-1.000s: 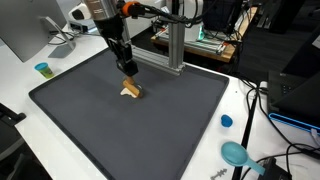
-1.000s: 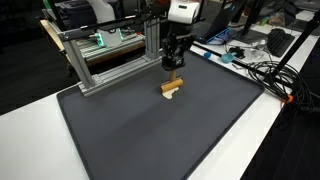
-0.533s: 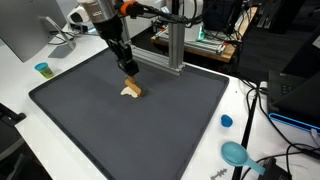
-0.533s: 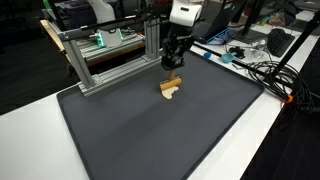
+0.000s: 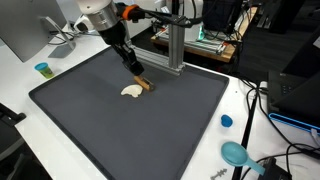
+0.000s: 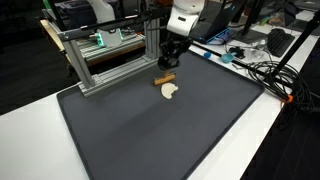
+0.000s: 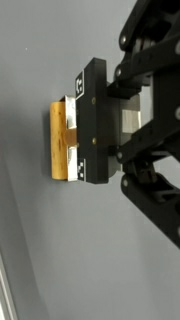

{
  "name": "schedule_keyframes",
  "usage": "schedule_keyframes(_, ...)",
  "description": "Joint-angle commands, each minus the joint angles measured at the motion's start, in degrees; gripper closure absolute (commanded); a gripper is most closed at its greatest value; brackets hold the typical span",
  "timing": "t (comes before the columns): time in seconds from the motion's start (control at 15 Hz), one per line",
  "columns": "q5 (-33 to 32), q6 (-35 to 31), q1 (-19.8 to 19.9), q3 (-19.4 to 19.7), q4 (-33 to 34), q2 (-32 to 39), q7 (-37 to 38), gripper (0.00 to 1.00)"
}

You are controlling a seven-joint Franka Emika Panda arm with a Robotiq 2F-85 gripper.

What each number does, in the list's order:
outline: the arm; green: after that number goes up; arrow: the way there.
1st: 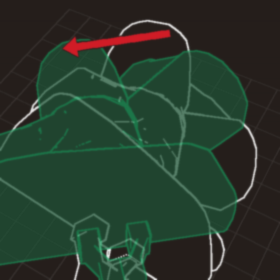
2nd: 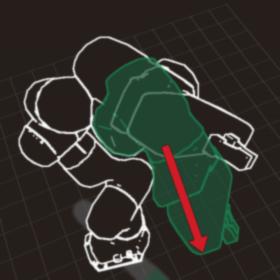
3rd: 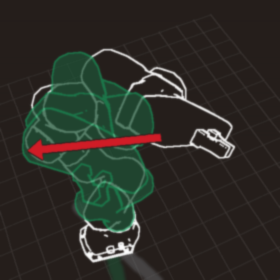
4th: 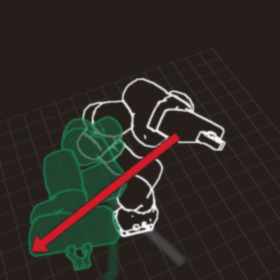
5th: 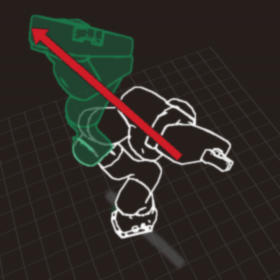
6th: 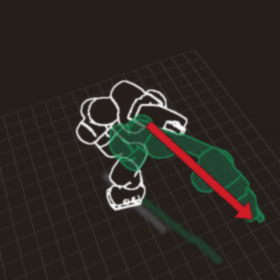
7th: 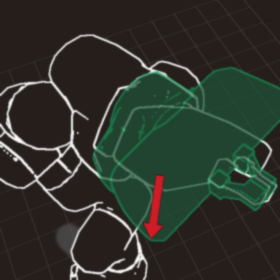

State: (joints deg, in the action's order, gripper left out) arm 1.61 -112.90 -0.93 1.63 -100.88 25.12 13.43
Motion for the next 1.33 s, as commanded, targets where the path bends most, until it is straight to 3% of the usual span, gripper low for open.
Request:
schedule_keyframes(0.0, 2.39, 1.89, 0.66, -0.06, 1.14, 2.63, 0.11, 0.78)
schedule_keyframes(0.2, 2.9, 0.1, 0.56, -0.31, -2.78, -1.86, -0.52, 0.78)
schedule_keyframes(0.33, 1.68, -2.83, -0.1, -0.5, -9.49, -8.56, -1.68, 0.78)
schedule_keyframes(0.67, -6.11, -14.84, -3.01, -0.36, -23.94, -22.93, 2.17, 0.78)
schedule_keyframes(0.93, -12.67, -16.91, -2.82, -1.83, -32.33, -35.2, 7.58, 0.78)
schedule_keyframes(1.13, -13.09, -17.02, -1.28, -3.49, -37.73, -44.85, 9.86, 0.78)
schedule_keyframes(1.2, -10.95, -16.08, -1.17, -3.58, -31.87, -36.64, 7.43, 0.53)
schedule_keyframes(1.27, -10.91, -16.09, -0.77, -4.01, -33.61, -39.61, 7.63, 0.53)
